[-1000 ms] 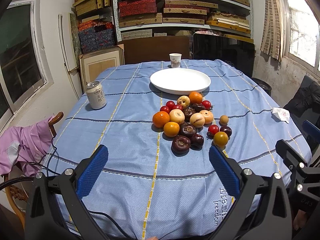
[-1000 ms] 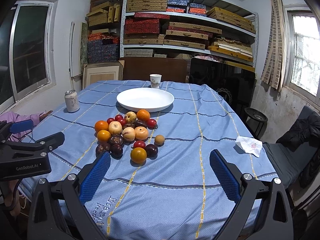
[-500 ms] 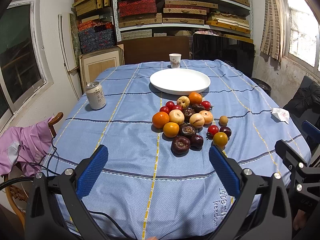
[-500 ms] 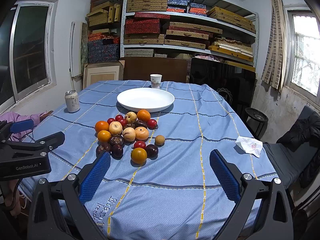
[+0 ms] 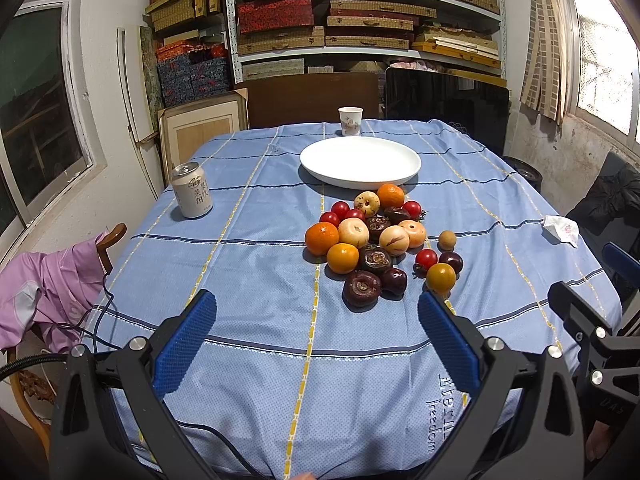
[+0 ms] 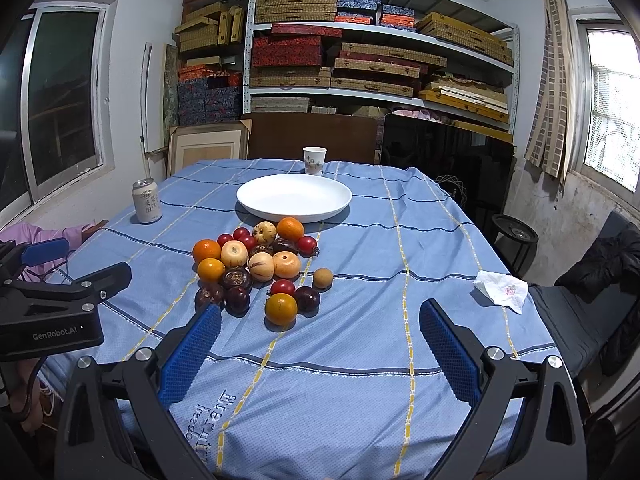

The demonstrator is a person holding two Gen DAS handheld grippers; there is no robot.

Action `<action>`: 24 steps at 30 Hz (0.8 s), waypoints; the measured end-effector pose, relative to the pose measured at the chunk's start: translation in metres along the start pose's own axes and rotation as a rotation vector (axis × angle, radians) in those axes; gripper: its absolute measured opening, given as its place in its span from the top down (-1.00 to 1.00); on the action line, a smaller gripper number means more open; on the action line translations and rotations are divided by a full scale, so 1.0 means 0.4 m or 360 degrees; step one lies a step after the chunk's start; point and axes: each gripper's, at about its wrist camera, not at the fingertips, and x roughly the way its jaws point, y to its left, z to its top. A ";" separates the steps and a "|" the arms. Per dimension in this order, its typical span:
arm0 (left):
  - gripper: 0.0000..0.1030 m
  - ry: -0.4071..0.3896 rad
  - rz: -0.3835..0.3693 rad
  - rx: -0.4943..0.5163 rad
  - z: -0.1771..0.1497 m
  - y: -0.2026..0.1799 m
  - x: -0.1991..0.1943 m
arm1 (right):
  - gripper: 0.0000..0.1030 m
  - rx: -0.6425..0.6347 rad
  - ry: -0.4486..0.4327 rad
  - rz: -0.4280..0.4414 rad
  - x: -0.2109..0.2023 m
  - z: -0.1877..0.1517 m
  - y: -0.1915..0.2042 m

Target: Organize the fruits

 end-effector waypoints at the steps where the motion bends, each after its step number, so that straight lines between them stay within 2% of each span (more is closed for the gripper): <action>1: -0.92 0.0000 0.0000 0.0000 0.000 0.000 -0.001 | -0.93 0.0000 0.0000 0.0000 0.000 0.000 0.000; 24: -0.92 0.0005 -0.0003 -0.0002 0.003 0.007 -0.001 | -0.93 0.0000 0.0005 0.0002 0.000 -0.003 0.001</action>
